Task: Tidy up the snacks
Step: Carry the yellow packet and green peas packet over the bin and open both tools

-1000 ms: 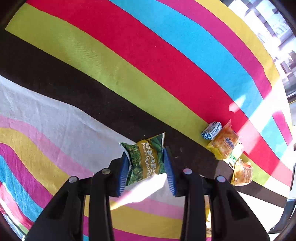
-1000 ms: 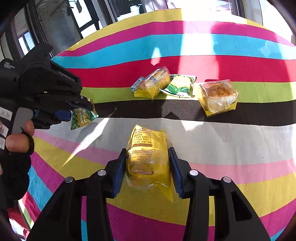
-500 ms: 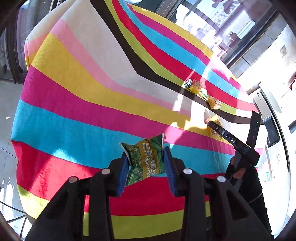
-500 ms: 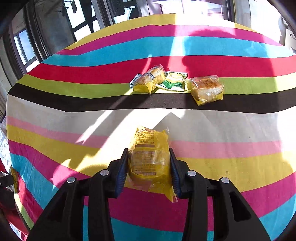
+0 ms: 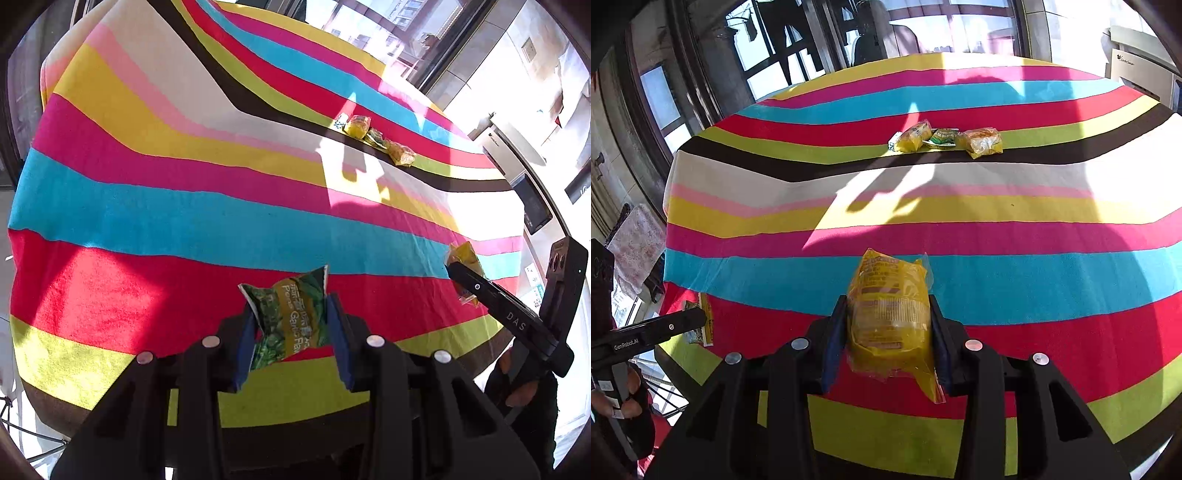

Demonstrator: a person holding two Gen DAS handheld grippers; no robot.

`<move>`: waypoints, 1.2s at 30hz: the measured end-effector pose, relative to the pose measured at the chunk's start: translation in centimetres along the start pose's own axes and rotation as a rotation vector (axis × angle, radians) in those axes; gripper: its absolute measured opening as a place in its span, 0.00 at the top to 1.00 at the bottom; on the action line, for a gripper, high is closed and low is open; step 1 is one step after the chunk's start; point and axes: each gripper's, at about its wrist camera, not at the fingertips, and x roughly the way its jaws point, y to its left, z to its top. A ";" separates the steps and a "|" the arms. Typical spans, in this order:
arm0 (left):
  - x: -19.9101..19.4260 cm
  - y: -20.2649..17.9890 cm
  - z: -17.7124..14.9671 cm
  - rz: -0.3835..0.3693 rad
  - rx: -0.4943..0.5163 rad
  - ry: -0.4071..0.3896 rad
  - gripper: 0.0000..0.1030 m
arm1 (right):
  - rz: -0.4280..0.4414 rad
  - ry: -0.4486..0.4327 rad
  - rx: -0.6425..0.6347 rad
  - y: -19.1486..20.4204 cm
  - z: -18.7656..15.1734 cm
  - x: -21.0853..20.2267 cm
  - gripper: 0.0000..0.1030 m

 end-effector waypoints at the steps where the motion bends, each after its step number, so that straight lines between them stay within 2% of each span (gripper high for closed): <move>1: 0.2 -0.8 -0.1 -0.004 0.023 0.005 0.64 | -0.003 0.003 -0.006 0.0 -0.5 -0.5 0.61; 11: 2.1 -8.5 -0.7 -0.092 0.213 0.072 0.64 | -0.055 -0.008 0.003 -2.5 -4.4 -6.0 0.61; 18: 3.4 -15.0 -1.6 -0.165 0.353 0.125 0.64 | -0.111 -0.037 0.092 -6.4 -7.4 -10.7 0.61; 27: 5.5 -25.2 -5.0 -0.320 0.535 0.251 0.64 | -0.203 -0.079 0.248 -12.2 -12.5 -17.0 0.61; 32: 6.5 -30.5 -7.6 -0.363 0.644 0.315 0.64 | -0.244 -0.122 0.373 -15.1 -15.7 -19.6 0.61; 36: 7.8 -34.0 -10.2 -0.376 0.734 0.375 0.64 | -0.294 -0.108 0.421 -16.7 -18.1 -20.3 0.61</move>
